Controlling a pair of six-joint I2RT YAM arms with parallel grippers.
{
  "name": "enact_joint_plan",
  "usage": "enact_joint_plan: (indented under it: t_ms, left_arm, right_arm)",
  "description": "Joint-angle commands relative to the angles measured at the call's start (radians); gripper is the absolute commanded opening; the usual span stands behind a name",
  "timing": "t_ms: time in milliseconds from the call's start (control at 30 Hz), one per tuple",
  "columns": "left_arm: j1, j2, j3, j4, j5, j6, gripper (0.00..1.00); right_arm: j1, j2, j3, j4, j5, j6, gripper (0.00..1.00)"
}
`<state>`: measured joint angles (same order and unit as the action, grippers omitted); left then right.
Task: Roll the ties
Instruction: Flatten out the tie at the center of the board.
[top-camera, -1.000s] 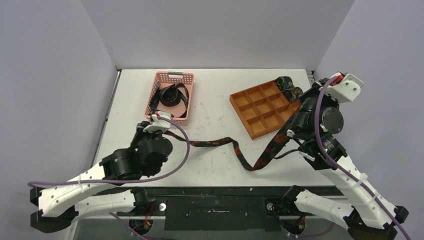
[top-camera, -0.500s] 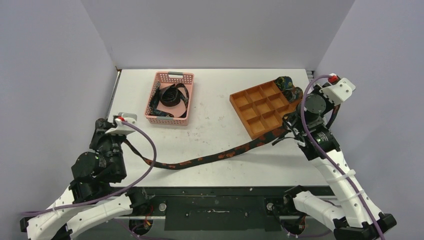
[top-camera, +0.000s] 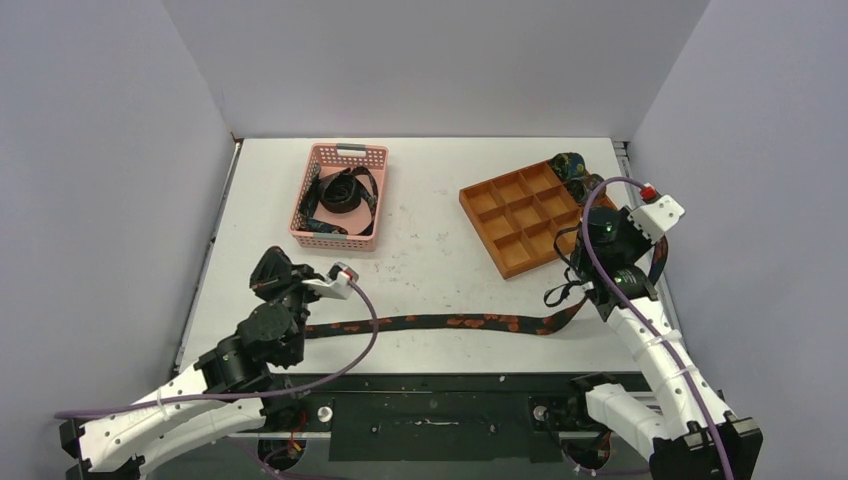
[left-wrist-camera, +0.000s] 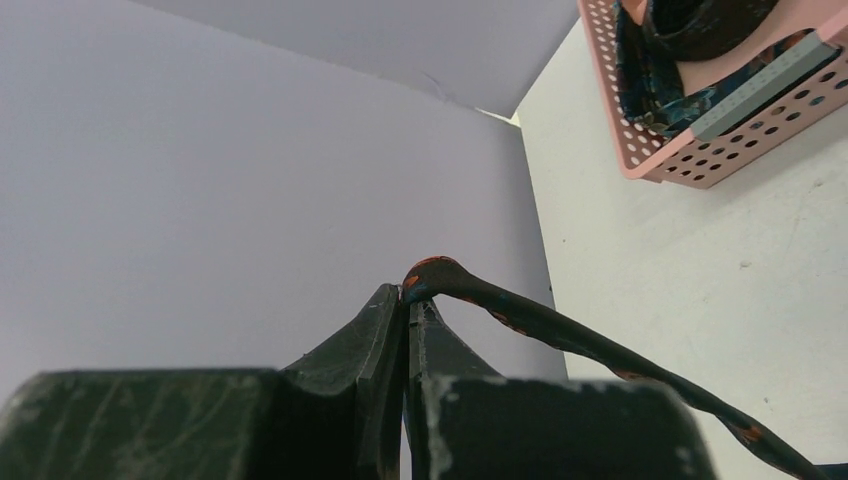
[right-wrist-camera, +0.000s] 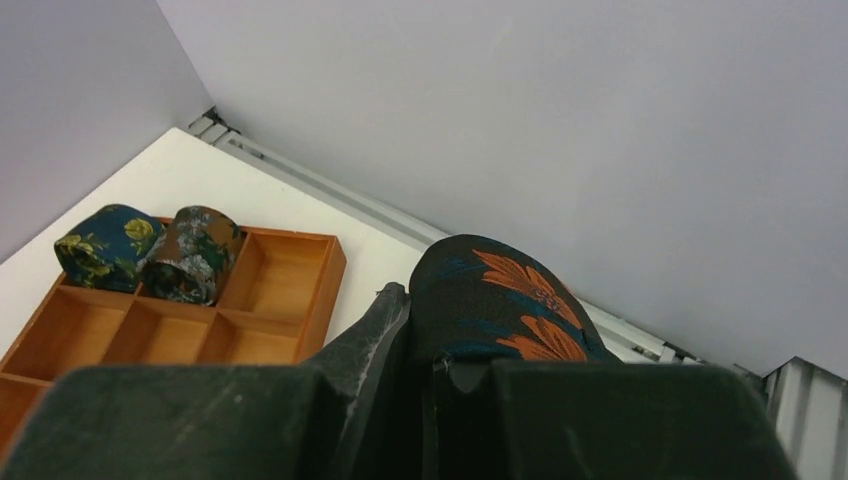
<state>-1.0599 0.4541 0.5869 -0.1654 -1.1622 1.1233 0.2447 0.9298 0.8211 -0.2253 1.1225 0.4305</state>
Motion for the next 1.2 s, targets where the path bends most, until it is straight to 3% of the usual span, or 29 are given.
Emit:
enact_joint_plan:
  t_ms: [0,167,333,567,800,1033,1067,1167]
  left_arm:
    - [-0.051,0.044,-0.028,0.074,0.073,0.042,0.0]
    - [-0.283,0.177,-0.033,0.167,0.09,0.125,0.0]
    - [-0.299,0.446,-0.017,0.342,0.194,0.144,0.0]
    - [-0.307,0.763,0.05,0.52,0.463,0.069,0.0]
    - [-0.35,1.12,0.215,0.673,0.625,-0.025,0.0]
    - [-0.387,1.351,0.382,0.765,0.733,-0.167,0.0]
    - [-0.387,1.38,0.41,0.771,0.741,-0.18,0.02]
    - [-0.387,1.443,0.453,0.824,0.733,-0.198,0.39]
  right_arm:
    - [-0.035,0.046,-0.006,-0.22,-0.112,0.302,0.05]
    - [-0.043,0.036,-0.068,-0.207,-0.252,0.373,0.05]
    - [-0.046,0.045,-0.108,-0.229,-0.344,0.455,0.05]
    - [-0.046,-0.015,-0.178,-0.216,-0.422,0.477,0.05]
    - [-0.046,-0.043,-0.209,-0.215,-0.495,0.488,0.05]
    - [-0.046,-0.059,-0.232,-0.201,-0.511,0.477,0.05]
    - [-0.046,-0.058,-0.235,-0.198,-0.512,0.474,0.05]
    - [-0.045,-0.053,-0.243,-0.189,-0.51,0.456,0.05]
